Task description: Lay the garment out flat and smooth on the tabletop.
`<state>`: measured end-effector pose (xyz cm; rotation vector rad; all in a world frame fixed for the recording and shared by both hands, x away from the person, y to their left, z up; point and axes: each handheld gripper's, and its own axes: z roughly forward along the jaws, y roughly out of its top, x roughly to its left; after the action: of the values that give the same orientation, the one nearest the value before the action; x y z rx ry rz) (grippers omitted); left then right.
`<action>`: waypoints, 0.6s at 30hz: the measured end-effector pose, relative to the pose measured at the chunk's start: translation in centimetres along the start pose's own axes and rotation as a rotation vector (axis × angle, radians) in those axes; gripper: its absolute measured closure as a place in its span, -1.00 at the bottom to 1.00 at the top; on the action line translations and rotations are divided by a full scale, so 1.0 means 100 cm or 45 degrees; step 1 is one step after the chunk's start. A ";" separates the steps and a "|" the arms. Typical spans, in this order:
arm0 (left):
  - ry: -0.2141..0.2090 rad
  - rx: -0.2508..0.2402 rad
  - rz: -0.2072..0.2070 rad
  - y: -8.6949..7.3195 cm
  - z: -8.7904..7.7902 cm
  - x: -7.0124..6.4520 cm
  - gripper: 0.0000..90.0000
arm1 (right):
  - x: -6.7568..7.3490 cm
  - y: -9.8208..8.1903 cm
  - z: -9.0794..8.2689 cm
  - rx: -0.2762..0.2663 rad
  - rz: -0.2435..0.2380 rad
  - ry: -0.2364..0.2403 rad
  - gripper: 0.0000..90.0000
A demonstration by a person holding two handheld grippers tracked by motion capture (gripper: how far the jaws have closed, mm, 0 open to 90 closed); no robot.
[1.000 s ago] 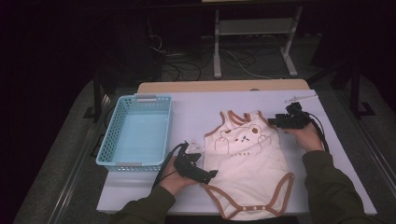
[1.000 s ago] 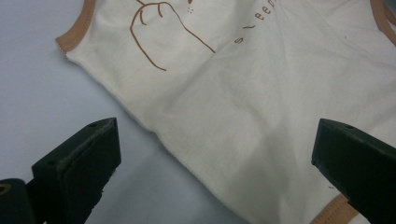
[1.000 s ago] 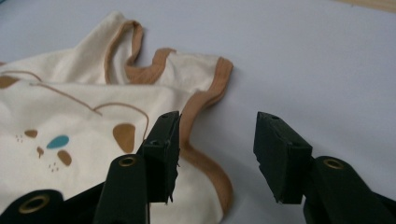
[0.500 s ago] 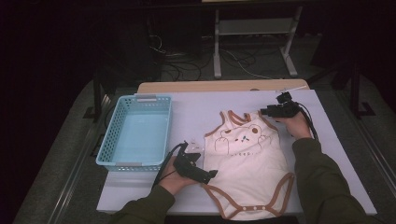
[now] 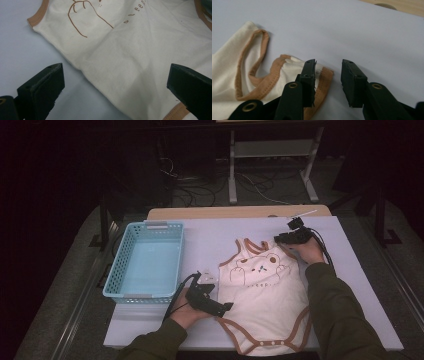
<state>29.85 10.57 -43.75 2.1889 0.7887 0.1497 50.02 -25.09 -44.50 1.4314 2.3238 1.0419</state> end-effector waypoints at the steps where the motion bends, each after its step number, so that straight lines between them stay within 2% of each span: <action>1: 0.000 0.000 -0.001 0.000 0.000 0.000 -0.99 | -0.001 -0.001 0.001 0.006 0.002 0.003 0.47; 7: 0.000 -0.007 -0.010 0.000 0.001 -0.001 -0.99 | -0.001 -0.003 0.005 0.019 0.006 0.031 0.76; 10: -0.002 0.006 0.006 0.000 0.001 0.000 -0.99 | 0.000 -0.003 0.005 0.029 0.009 0.032 0.88; 15: 0.001 0.004 0.001 0.000 0.001 0.000 -0.99 | 0.002 -0.002 0.005 0.025 0.001 0.016 0.92; 18: 0.000 -0.002 -0.002 0.000 0.001 0.000 -0.99 | 0.001 0.000 0.002 -0.012 0.005 0.000 0.92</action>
<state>29.89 10.53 -43.84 2.1867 0.7899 0.1497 50.07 -24.90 -44.65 1.4332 2.3142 1.0519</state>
